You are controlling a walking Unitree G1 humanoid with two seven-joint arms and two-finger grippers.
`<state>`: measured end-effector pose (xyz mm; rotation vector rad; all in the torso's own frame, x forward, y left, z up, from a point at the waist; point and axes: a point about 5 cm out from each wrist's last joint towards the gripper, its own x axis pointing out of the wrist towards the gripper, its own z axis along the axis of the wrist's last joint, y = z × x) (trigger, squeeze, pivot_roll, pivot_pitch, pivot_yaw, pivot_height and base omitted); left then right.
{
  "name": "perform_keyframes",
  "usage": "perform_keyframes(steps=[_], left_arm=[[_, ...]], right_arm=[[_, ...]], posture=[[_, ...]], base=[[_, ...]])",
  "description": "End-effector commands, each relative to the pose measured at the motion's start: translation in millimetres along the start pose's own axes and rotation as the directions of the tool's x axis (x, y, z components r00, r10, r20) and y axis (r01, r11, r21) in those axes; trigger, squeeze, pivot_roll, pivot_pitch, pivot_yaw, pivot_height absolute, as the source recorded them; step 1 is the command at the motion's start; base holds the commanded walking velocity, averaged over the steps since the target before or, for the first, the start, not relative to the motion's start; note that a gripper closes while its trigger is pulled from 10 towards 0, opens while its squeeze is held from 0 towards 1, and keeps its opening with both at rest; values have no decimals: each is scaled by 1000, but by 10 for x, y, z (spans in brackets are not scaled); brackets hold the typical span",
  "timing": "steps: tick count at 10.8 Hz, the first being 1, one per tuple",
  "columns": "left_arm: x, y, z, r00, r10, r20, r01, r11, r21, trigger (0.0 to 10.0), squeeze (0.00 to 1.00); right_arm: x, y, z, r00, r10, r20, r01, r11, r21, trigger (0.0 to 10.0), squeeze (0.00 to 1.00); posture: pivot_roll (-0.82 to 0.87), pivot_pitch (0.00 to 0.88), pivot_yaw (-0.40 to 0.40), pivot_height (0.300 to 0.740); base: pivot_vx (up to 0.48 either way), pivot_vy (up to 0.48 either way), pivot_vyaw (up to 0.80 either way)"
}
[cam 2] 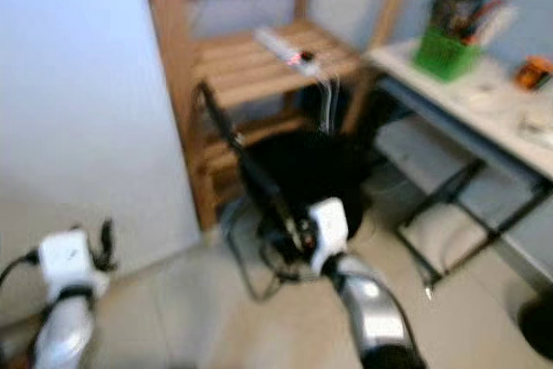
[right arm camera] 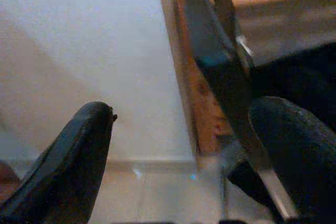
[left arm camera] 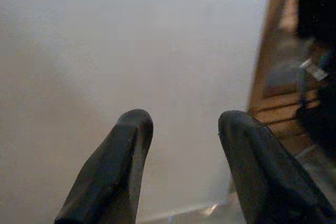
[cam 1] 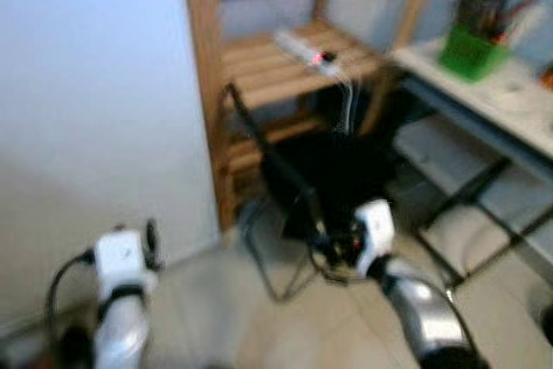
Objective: Clean up the room
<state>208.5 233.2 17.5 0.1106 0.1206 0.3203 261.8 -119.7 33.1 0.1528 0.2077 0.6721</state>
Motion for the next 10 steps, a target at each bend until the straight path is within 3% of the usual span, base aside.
perform_keyframes(steps=[1, 3, 5, 8, 10], left_arm=[[29, -57, 8, 1000, -23, 14, 24, 1000, -13, 10000, 0], [88, 31, -85, 1000, -15, -9, 16, 999, 29, 10000, 0], [188, 86, 21, 1000, -7, 27, 6, 1000, 17, 10000, 0], [244, -5, 211, 994, -29, 104, 29, 1000, 0, 10000, 0], [189, -179, 434, 975, -112, 190, 114, 994, 1, 10000, 0]], right_arm=[[-21, -21, 7, 1000, -3, -4, 3, 1000, -7, 10000, 0], [-6, -26, 12, 1000, -14, -7, 14, 1000, -15, 10000, 0], [14, -139, 79, 992, -122, 26, 123, 991, -41, 10000, 0], [-26, -286, 106, 956, -291, 42, 292, 956, -24, 10000, 0], [-77, -316, 104, 927, -366, 79, 369, 929, -33, 10000, 0]], posture=[[61, 0, -14, 740], [60, 0, -24, 740], [56, 0, -23, 740], [48, 0, -15, 740], [61, 0, -20, 740]], base=[[0, 0, 0], [0, 0, 0], [0, 0, 0], [0, 0, 0], [0, 0, 0]])
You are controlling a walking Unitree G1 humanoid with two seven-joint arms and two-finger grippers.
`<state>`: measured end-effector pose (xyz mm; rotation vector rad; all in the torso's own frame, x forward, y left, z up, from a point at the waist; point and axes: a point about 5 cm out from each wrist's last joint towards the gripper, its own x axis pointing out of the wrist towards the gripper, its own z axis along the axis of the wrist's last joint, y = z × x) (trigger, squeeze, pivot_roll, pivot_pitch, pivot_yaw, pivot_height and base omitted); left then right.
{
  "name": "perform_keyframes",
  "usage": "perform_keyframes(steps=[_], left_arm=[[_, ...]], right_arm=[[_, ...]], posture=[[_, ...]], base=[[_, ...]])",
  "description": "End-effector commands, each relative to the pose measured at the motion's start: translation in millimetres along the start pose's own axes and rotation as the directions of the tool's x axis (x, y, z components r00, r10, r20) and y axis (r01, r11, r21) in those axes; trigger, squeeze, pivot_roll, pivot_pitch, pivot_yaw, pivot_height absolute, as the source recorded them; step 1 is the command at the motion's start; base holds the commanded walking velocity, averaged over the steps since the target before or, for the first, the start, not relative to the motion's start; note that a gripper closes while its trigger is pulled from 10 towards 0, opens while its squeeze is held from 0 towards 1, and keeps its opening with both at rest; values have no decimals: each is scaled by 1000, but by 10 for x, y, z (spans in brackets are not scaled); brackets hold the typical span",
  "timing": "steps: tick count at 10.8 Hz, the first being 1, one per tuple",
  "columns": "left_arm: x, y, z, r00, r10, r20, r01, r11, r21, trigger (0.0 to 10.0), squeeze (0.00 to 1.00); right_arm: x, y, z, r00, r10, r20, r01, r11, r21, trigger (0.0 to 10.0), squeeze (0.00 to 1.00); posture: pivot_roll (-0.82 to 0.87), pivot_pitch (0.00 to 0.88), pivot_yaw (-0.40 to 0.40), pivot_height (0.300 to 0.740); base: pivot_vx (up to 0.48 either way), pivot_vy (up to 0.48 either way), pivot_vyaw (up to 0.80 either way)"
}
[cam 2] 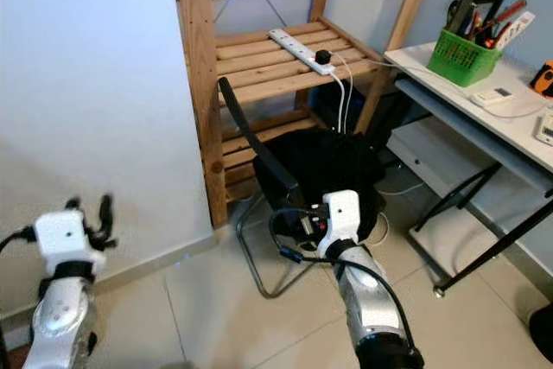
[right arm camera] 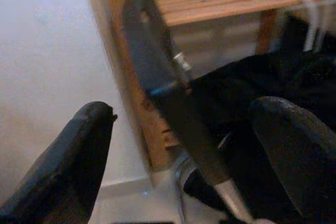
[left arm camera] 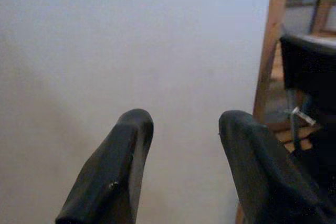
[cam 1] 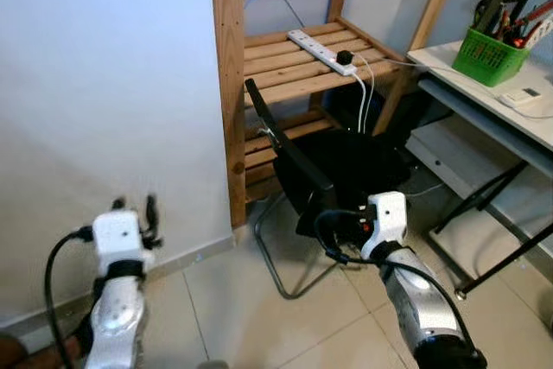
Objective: Clean up the room
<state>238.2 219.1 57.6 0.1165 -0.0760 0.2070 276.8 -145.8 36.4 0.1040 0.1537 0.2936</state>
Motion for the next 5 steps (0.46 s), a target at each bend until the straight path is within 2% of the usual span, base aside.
perform_keyframes(steps=[1, 3, 5], left_arm=[[9, -82, 94, 999, -31, 27, 31, 1000, 8, 10000, 0], [1, -208, 192, 995, -95, 35, 97, 994, -51, 10000, 0], [13, -272, 306, 990, -127, 56, 130, 990, -52, 10000, 0]], right_arm=[[-10, -127, 35, 994, -105, 28, 105, 994, -16, 10000, 0], [-12, -230, 88, 988, -147, 49, 148, 989, -9, 10000, 0], [-67, -273, 199, 980, -148, 134, 149, 989, 6, 10000, 0]], posture=[[61, 0, -23, 740], [48, 0, -20, 740], [42, 0, -13, 740]], base=[[0, 0, 0], [0, 0, 0], [0, 0, 0]])
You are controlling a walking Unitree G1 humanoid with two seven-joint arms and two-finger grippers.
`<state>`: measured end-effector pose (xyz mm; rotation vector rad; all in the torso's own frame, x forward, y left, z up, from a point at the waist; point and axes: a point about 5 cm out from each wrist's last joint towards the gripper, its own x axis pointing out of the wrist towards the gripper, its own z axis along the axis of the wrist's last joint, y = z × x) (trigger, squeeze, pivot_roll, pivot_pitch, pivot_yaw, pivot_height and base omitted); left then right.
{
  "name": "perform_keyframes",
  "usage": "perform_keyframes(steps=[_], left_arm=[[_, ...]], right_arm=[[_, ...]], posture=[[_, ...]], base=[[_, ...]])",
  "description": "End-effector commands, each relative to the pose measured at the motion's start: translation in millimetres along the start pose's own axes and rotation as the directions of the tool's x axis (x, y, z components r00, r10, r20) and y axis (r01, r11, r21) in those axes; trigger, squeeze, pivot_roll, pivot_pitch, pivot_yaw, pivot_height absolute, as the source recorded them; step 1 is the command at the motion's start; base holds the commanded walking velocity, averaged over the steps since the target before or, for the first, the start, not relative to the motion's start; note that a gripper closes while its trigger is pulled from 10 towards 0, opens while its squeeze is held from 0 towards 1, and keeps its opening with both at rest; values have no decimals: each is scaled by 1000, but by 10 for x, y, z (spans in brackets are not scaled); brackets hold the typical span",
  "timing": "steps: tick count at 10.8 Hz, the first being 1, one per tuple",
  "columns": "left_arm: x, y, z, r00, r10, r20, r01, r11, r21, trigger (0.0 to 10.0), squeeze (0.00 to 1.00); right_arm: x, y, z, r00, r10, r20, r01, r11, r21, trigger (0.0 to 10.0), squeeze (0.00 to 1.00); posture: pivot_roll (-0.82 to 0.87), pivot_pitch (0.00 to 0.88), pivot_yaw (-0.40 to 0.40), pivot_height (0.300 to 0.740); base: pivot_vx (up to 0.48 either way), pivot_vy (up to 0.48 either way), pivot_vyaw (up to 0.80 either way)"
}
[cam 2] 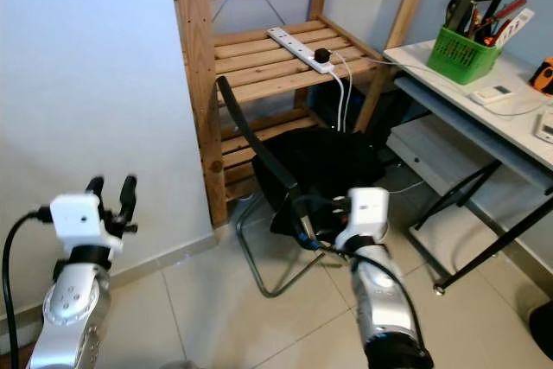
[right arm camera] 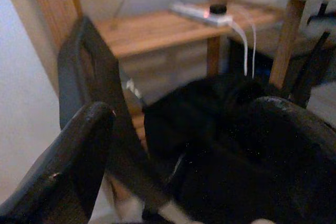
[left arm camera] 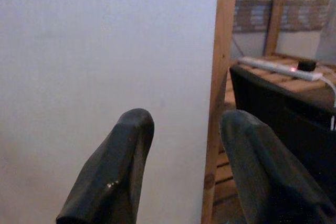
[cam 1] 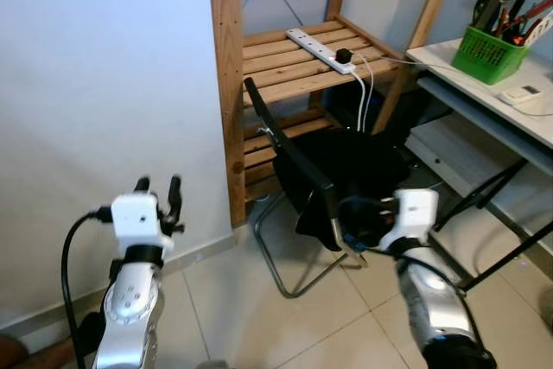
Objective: Clean up the room
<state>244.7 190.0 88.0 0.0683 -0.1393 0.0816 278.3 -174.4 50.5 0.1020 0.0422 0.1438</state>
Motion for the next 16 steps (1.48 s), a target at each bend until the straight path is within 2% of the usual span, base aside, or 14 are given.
perform_keyframes(steps=[1, 3, 5, 7, 9, 10, 11, 12, 13, 16], left_arm=[[15, -34, 40, 1000, -22, 1, 22, 1000, -6, 10000, 0], [38, -46, 55, 999, -50, -13, 50, 999, -6, 10000, 0], [58, -58, 97, 998, -67, -15, 66, 998, -19, 10000, 0], [50, -107, 106, 995, -100, -22, 99, 995, -33, 10000, 0], [21, -188, 123, 982, -187, -23, 186, 982, -45, 10000, 0], [25, -211, 132, 977, -214, -21, 213, 975, -58, 10000, 0], [37, -211, 130, 976, -214, -27, 213, 976, -53, 10000, 0], [59, -167, 106, 986, -160, -42, 158, 987, -41, 10000, 0], [84, -82, 56, 996, -48, -69, 43, 997, -67, 10000, 0], [75, -121, 47, 995, -73, -63, 69, 995, -68, 10000, 0]], right_arm=[[-41, -88, 60, 999, -30, 36, 30, 1000, 3, 10000, 0], [-92, -180, 29, 998, -65, 13, 65, 998, -14, 10000, 0], [-104, -187, 58, 998, -56, 21, 56, 998, -16, 10000, 0], [-72, -99, 105, 999, -4, 35, 4, 1000, -23, 10000, 0], [-82, 161, 145, 981, 191, 38, -192, 981, 16, 10000, 0], [-92, 244, 136, 969, 245, 31, -246, 969, 8, 10000, 0], [-88, 251, 133, 970, 241, 28, -241, 971, 6, 10000, 0], [-79, 214, 137, 978, 208, 21, -208, 978, 9, 10000, 0], [-74, 164, 152, 986, 166, 20, -166, 986, -2, 10000, 0], [-83, 168, 156, 985, 169, 16, -169, 986, -5, 10000, 0]], posture=[[30, 0, 0, 740], [19, 0, 13, 740], [10, 0, 19, 740], [9, 0, 20, 740], [18, 0, 16, 740], [19, 0, 17, 740], [19, 0, 20, 740], [14, 0, 22, 740], [9, 0, 24, 740], [7, 0, 26, 740]], base=[[0, 0, 0], [0, 0, 0], [0, 0, 0], [0, 0, 0], [0, 0, 0], [0, 0, 0], [0, 0, 0], [0, 0, 0], [0, 0, 0], [0, 0, 0]])
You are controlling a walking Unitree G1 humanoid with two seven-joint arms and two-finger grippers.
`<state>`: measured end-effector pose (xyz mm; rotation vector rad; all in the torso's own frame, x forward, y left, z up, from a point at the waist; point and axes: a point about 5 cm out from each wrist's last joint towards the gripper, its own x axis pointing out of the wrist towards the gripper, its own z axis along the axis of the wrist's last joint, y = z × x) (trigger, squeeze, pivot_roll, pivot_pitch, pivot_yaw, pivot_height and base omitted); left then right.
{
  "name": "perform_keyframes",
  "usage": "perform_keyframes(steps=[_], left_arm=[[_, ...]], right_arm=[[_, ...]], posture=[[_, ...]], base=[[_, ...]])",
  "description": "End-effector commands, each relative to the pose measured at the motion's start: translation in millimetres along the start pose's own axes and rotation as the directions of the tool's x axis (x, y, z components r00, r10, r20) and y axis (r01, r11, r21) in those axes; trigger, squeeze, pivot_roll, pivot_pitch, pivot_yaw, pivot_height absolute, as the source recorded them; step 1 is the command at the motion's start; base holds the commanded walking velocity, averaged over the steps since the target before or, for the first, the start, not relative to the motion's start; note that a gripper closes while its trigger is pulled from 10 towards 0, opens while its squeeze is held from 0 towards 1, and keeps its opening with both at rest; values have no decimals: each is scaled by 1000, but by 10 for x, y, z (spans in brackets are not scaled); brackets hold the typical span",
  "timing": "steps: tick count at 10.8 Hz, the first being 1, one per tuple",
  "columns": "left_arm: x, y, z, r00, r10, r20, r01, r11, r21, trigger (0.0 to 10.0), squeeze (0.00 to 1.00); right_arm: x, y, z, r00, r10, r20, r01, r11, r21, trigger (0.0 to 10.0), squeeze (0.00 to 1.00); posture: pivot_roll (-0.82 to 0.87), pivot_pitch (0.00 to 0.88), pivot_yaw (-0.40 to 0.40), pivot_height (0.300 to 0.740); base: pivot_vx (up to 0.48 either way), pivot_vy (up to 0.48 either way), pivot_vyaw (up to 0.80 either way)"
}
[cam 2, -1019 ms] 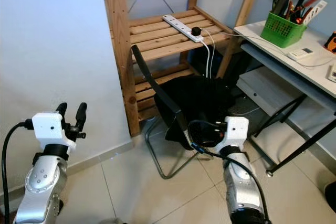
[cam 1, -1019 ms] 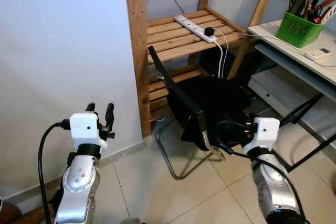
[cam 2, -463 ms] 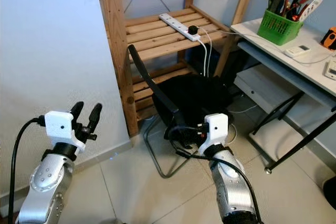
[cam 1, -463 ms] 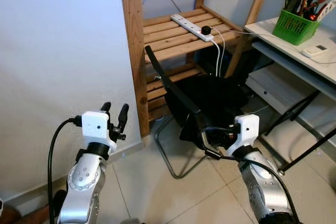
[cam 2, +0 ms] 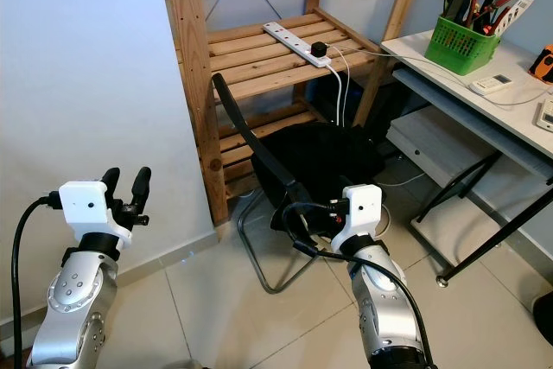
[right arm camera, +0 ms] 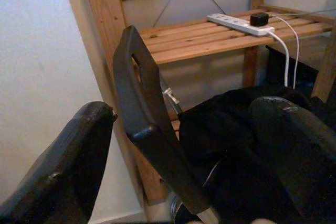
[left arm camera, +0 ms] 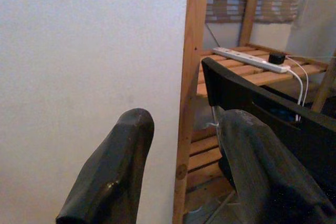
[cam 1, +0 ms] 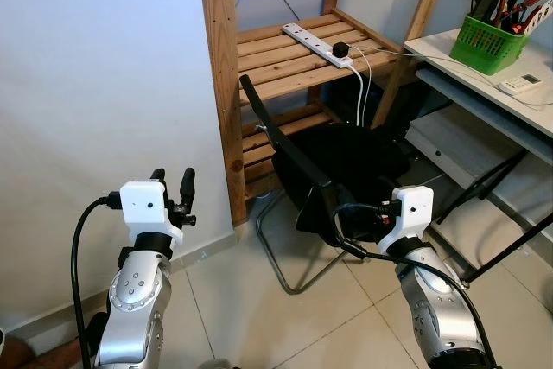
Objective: Clean up the room
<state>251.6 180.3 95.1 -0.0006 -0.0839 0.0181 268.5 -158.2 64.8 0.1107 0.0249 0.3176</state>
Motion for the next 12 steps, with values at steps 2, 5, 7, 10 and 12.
perform_keyframes(steps=[2, 5, 7, 10, 12], left_arm=[[7, -17, -25, 1000, -6, -10, 6, 1000, 5, 10000, 0], [7, -17, -25, 1000, -6, -10, 6, 1000, 5, 10000, 0], [7, -17, -25, 1000, -6, -10, 6, 1000, 5, 10000, 0], [7, -17, -25, 1000, -6, -10, 6, 1000, 5, 10000, 0], [48, 12, -96, 999, -12, -32, 13, 1000, 26, 10000, 0]], right_arm=[[-7, -20, 32, 1000, -7, 3, 7, 1000, -9, 10000, 0], [-7, -20, 32, 1000, -7, 3, 7, 1000, -9, 10000, 0], [-7, -20, 32, 1000, -7, 3, 7, 1000, -9, 10000, 0], [-7, -20, 32, 1000, -7, 3, 7, 1000, -9, 10000, 0], [-38, -51, 45, 1000, -30, 11, 30, 1000, -5, 10000, 0]], posture=[[7, 0, 26, 740], [7, 0, 26, 740], [7, 0, 26, 740], [7, 0, 26, 740], [-16, 0, 53, 740]], base=[[0, 0, 0], [0, 0, 0], [0, 0, 0], [0, 0, 0], [0, 0, 0]])
